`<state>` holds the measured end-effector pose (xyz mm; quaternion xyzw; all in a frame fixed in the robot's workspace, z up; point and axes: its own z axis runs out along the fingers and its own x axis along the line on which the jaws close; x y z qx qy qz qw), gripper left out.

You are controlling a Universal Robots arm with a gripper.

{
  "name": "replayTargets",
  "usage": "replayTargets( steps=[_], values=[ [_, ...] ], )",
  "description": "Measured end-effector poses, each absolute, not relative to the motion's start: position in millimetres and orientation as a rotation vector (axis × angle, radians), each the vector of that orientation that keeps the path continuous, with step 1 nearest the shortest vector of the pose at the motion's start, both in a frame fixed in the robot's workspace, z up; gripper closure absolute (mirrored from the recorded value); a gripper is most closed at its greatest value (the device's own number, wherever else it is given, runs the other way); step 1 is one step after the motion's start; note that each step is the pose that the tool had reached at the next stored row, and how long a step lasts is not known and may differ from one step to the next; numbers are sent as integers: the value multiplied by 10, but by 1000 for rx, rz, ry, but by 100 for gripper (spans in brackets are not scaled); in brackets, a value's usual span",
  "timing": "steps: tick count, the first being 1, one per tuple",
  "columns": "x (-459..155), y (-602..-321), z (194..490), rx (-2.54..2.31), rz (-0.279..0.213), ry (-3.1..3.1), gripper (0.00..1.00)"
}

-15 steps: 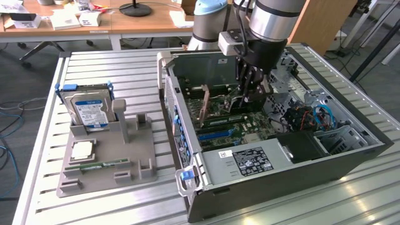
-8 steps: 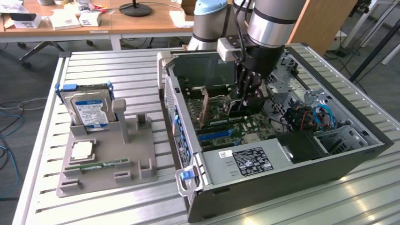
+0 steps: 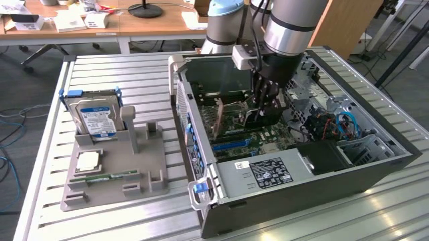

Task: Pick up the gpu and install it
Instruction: 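Insert the gpu into the slot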

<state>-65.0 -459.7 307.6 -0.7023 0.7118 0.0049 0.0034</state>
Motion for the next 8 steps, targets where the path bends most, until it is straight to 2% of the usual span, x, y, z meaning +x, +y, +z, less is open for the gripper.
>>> replayTargets(
  steps=[8],
  values=[
    [-650, -4597, 2996, -2205, 16, 2228, 74]
  ],
)
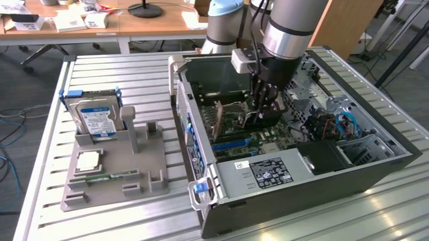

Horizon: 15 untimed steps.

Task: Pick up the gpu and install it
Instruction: 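Insert the gpu into the slot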

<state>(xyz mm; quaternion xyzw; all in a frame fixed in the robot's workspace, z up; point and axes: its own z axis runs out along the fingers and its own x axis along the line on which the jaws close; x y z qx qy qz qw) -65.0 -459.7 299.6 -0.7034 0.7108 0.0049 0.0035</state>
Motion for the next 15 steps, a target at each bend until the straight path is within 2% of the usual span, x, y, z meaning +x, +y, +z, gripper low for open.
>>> replayTargets(
  steps=[15],
  values=[
    [-652, -4597, 2887, -2213, 15, 2221, 74]
  ],
)
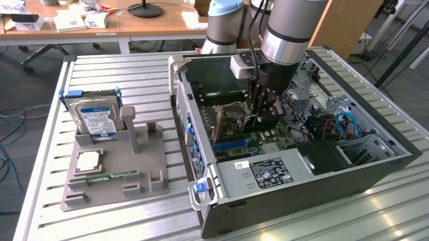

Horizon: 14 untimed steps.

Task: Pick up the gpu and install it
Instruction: 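Insert the gpu into the slot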

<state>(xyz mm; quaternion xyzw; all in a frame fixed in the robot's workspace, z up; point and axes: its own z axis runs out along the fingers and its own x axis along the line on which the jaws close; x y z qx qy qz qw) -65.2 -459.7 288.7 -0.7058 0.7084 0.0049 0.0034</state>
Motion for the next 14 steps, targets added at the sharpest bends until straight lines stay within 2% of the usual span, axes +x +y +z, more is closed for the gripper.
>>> replayTargets(
  steps=[14],
  values=[
    [-655, -4598, 2812, -2219, 15, 2215, 74]
  ],
)
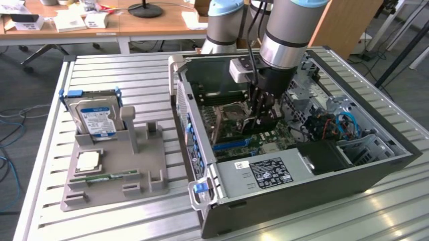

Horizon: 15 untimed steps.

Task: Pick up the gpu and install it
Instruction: 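Insert the gpu into the slot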

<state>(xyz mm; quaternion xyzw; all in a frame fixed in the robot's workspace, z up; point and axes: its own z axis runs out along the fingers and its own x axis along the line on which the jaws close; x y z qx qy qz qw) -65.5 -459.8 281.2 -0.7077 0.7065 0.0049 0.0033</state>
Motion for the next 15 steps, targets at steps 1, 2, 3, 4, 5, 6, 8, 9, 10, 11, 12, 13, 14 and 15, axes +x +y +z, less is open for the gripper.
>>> replayTargets(
  steps=[1, 2, 3, 4, 5, 6, 8, 9, 10, 11, 12, 13, 14, 15],
  values=[
    [-655, -4598, 2812, -2219, 15, 2215, 74],
    [-655, -4598, 2812, -2219, 15, 2215, 74],
    [-655, -4597, 2811, -2219, 15, 2215, 74],
    [-655, -4597, 2810, -2219, 15, 2215, 74],
    [-664, -4597, 2809, -2218, 15, 2215, 74],
    [-677, -4596, 2807, -2218, 15, 2215, 74],
    [-707, -4596, 2807, -2218, 15, 2215, 74],
    [-722, -4596, 2807, -2218, 15, 2215, 74],
    [-736, -4595, 2806, -2218, 15, 2215, 74],
    [-746, -4595, 2805, -2218, 15, 2215, 74],
    [-749, -4594, 2805, -2218, 15, 2215, 74],
    [-750, -4595, 2805, -2219, 15, 2215, 74],
    [-750, -4595, 2806, -2219, 15, 2215, 74],
    [-750, -4596, 2804, -2219, 14, 2215, 74]
  ],
)
